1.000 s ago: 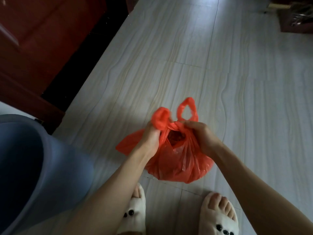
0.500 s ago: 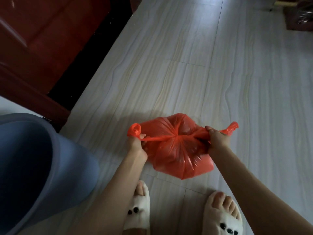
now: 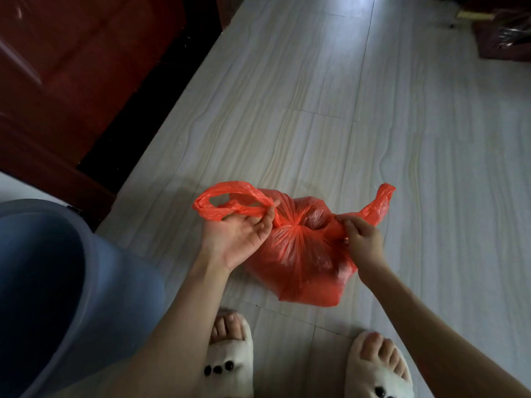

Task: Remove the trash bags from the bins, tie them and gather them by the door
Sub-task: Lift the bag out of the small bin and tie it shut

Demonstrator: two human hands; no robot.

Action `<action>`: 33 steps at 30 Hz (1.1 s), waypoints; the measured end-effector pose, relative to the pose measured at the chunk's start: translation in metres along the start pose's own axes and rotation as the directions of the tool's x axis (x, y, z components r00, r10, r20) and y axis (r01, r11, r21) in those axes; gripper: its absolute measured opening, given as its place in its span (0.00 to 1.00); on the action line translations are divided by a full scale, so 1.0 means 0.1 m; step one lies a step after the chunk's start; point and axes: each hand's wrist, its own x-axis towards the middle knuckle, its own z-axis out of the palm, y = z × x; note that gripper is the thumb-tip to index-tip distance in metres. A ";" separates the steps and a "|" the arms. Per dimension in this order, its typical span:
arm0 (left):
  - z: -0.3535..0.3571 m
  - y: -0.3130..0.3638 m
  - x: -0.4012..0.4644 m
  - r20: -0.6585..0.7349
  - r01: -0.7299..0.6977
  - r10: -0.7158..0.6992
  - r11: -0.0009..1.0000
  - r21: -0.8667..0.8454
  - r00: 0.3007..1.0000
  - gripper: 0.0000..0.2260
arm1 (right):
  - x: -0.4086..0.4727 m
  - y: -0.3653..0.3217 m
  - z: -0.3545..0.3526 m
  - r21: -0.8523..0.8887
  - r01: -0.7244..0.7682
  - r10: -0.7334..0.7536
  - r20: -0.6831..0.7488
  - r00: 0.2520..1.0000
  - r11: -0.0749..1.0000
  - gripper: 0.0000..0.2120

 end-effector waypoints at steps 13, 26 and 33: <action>-0.04 -0.28 0.17 -0.097 0.029 0.647 0.116 0.993 0.756 0.15 | 0.06 0.05 0.06 0.018 -0.052 0.051 0.058 0.997 0.998 0.13; 0.43 -0.47 0.25 0.173 -0.240 0.662 0.011 0.971 0.729 0.10 | -0.05 -0.02 0.06 0.196 -0.223 0.174 0.237 0.956 0.955 0.12; 0.35 -0.55 0.24 0.127 0.053 0.317 -0.503 0.863 0.940 0.39 | -0.05 -0.21 -0.01 0.428 -0.219 0.126 0.236 0.964 0.877 0.19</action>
